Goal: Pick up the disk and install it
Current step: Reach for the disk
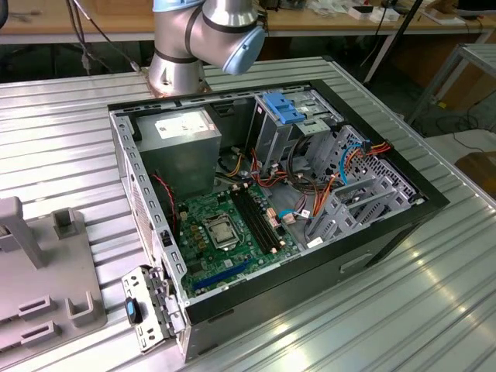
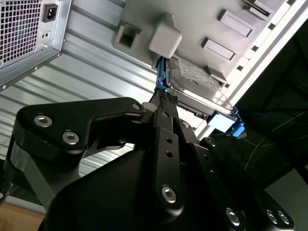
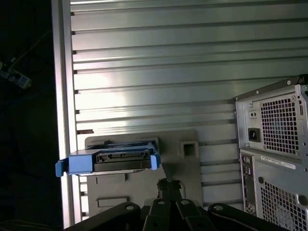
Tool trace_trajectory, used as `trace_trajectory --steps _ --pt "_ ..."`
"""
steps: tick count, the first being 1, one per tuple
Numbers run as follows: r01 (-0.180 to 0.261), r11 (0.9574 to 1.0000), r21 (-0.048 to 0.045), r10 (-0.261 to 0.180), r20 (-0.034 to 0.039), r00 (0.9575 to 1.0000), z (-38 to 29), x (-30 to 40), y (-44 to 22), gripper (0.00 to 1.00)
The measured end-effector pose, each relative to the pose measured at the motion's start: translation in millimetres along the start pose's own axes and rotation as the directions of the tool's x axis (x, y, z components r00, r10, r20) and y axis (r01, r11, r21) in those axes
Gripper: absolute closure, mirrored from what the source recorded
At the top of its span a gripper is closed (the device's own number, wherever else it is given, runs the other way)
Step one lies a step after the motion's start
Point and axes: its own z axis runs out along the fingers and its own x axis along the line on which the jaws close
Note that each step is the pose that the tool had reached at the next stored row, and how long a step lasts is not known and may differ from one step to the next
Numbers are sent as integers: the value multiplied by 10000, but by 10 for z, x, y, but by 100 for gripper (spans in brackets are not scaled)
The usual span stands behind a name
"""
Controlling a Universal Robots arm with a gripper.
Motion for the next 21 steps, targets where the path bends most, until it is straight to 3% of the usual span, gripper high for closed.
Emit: trace_trajectory --steps 18,21 --pt "-1 10000 0 1 -1 10000 -13 516 -41 89" --pt "0 10000 0 0 -2 10000 -16 645 -51 89"
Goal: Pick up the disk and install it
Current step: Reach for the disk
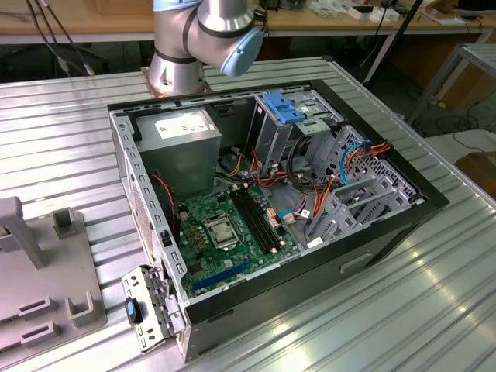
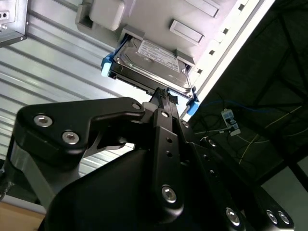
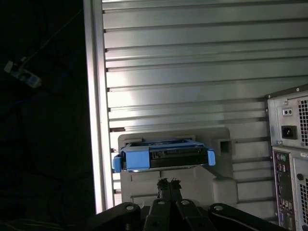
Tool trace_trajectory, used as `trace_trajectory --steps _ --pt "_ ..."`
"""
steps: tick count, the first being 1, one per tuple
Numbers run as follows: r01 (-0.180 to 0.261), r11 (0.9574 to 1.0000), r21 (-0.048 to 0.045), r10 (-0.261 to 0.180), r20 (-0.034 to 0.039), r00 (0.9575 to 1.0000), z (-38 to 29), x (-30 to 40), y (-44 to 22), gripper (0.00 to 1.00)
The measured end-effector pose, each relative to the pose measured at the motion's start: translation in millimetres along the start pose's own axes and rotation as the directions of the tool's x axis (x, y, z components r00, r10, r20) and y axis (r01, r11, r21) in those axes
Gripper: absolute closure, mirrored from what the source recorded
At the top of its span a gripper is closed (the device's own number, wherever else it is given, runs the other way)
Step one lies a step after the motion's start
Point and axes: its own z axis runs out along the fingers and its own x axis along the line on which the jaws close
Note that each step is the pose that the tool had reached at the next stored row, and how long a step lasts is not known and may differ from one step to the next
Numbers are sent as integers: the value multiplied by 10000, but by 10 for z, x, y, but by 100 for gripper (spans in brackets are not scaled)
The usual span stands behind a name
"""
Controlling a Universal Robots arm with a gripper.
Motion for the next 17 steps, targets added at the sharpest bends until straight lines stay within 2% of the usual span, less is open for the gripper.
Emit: trace_trajectory --steps 8,17 --pt "0 10000 0 0 -2 10000 -4 193 -15 89" --pt "0 10000 0 0 -2 10000 -5 212 -16 89"
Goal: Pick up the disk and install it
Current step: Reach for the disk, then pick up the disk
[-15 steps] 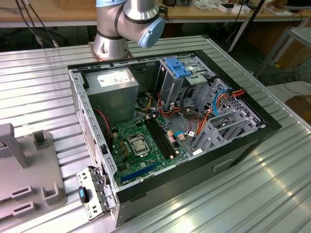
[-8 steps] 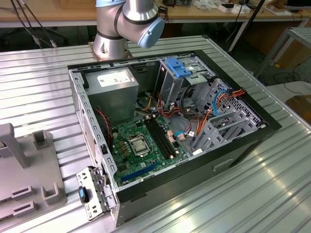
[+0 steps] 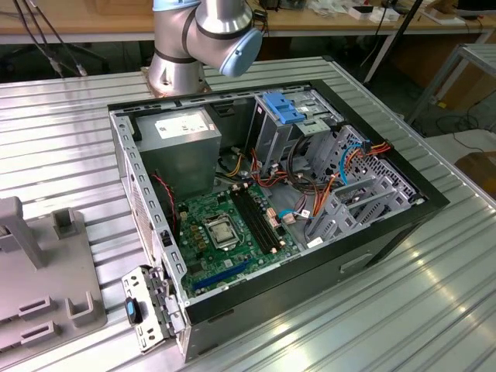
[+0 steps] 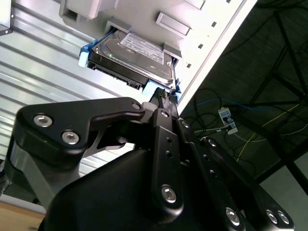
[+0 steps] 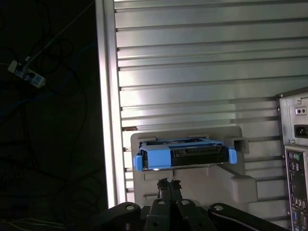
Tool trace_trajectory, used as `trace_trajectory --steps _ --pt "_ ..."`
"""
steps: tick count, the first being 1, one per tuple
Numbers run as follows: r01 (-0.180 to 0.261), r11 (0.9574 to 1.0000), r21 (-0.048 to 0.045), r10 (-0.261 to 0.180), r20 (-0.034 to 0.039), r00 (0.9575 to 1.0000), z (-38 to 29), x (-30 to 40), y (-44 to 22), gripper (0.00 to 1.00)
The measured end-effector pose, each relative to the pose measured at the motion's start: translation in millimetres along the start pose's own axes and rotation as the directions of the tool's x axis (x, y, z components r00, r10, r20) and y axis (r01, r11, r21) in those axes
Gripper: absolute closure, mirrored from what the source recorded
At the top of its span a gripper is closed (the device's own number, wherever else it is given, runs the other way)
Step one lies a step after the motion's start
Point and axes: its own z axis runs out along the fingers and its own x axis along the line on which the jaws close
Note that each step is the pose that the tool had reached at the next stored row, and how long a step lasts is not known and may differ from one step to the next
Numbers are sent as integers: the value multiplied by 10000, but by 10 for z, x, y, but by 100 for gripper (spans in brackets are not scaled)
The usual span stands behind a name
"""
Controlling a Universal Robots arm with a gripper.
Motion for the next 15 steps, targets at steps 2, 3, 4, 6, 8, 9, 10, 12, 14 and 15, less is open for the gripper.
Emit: trace_trajectory --steps 2,3,4,6,8,9,10,12,14,15 --pt "-1 10000 0 1 0 10000 0 1 0 89" --pt "-1 10000 0 1 0 10000 0 1 0 89" --pt "0 10000 0 0 0 10000 0 2 0 89" --pt "0 10000 0 0 0 10000 0 3 0 89" --pt "241 9997 -6 -241 -11 9997 -1 4 0 89" --pt "430 9991 -10 -430 -19 9991 0 4 0 89" --pt "612 9981 -16 -612 -27 9981 0 4 -1 89" --pt "1125 9936 -30 -1125 -49 9936 0 4 0 89" --pt "1638 9865 -46 -1638 -69 9865 0 4 0 89" --pt "1895 9819 -53 -1896 -80 9818 0 4 0 89"
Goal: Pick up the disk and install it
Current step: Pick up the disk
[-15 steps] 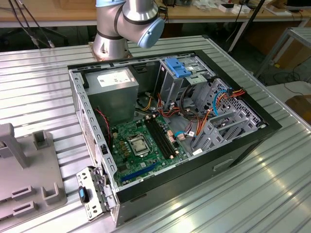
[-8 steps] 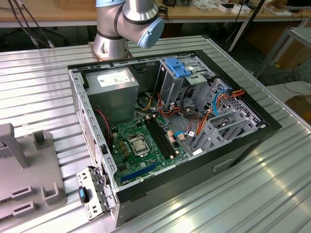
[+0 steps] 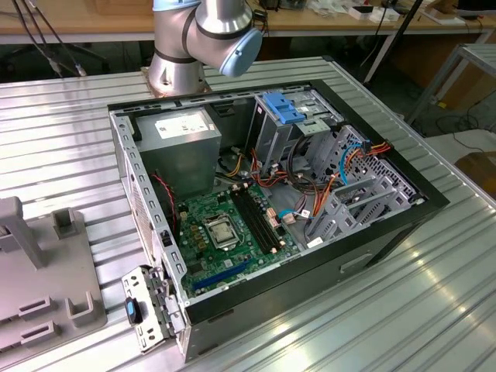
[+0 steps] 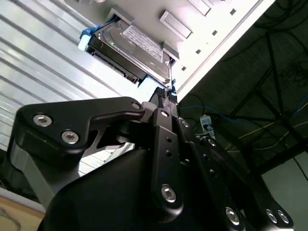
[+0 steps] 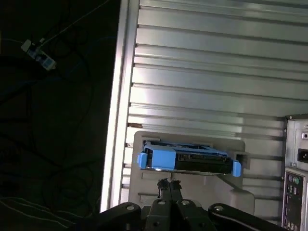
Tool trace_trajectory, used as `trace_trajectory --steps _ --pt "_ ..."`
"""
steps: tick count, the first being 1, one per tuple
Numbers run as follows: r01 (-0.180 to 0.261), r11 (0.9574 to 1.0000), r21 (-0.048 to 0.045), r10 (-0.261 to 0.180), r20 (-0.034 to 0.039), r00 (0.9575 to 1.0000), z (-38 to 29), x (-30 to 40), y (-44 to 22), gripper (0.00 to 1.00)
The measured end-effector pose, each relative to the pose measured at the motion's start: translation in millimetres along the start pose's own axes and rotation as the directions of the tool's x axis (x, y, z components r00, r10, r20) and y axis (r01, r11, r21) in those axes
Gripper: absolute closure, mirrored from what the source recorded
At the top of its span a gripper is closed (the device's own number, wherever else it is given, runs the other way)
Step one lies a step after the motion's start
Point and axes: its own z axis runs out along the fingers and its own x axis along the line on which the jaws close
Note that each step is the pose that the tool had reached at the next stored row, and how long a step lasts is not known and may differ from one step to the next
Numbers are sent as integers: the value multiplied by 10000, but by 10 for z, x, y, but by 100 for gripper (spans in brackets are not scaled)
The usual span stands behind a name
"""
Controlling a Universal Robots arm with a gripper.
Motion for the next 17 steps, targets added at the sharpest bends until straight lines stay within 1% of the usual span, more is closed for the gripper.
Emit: trace_trajectory --steps 1,5,6,8,9,13,14,15,17 --pt "332 9994 -8 -332 -14 9994 0 0 0 89" --pt "1016 9948 -26 -1016 -44 9948 0 1 0 89" --pt "1285 9917 -34 -1285 -55 9917 0 1 0 89" --pt "1678 9858 -46 -1678 -71 9858 0 2 0 89" --pt "2041 9789 -57 -2041 -85 9789 0 2 0 89" --pt "2703 9627 -81 -2704 -110 9627 0 2 0 89" --pt "2907 9568 -88 -2908 -118 9567 0 3 0 89" --pt "3055 9521 -94 -3056 -125 9521 0 3 0 89" --pt "3396 9405 -107 -3397 -137 9404 0 4 0 89"
